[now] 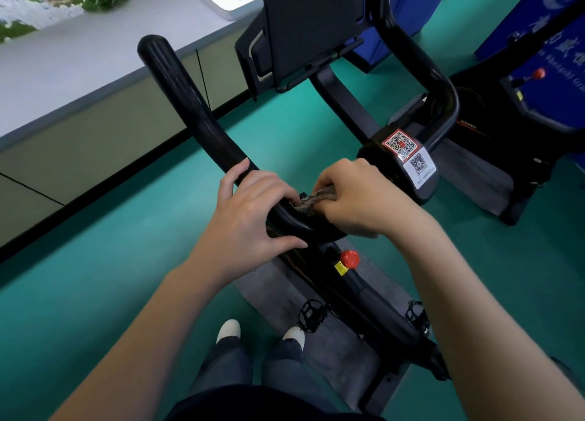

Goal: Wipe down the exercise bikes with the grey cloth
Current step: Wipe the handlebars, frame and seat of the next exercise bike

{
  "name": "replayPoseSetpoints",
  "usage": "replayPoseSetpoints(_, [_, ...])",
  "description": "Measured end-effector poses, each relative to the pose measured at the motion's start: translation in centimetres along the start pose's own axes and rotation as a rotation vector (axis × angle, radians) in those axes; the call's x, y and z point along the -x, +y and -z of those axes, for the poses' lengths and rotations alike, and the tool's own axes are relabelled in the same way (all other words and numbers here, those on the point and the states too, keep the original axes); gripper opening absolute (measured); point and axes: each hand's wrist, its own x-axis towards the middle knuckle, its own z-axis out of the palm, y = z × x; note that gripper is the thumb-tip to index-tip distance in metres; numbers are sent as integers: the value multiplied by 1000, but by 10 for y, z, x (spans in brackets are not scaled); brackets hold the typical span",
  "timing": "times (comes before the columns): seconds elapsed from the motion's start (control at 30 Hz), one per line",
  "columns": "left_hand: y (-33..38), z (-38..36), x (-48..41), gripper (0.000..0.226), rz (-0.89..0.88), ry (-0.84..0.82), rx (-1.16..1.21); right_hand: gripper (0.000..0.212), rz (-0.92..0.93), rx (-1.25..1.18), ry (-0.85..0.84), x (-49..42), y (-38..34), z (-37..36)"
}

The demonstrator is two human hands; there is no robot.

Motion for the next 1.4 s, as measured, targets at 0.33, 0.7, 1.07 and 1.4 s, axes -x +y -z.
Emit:
replayPoseSetpoints(0.33, [3,9,1,55,-65,-57,-61,8,-303,-648,249,21,5,-9])
replayPoseSetpoints(0.7, [20,18,0,50,-298,-165,-120,14,-377,-1162,772,103,2,-43])
replayPoseSetpoints(1.07, [67,-19,31,52,-563,-362,-89,15,-613,-1308,1175,196,7,-112])
replayPoseSetpoints(1.4, [154,-75,91,54,-621,-443,-138,17,-702,-1247,1276,321,34,-156])
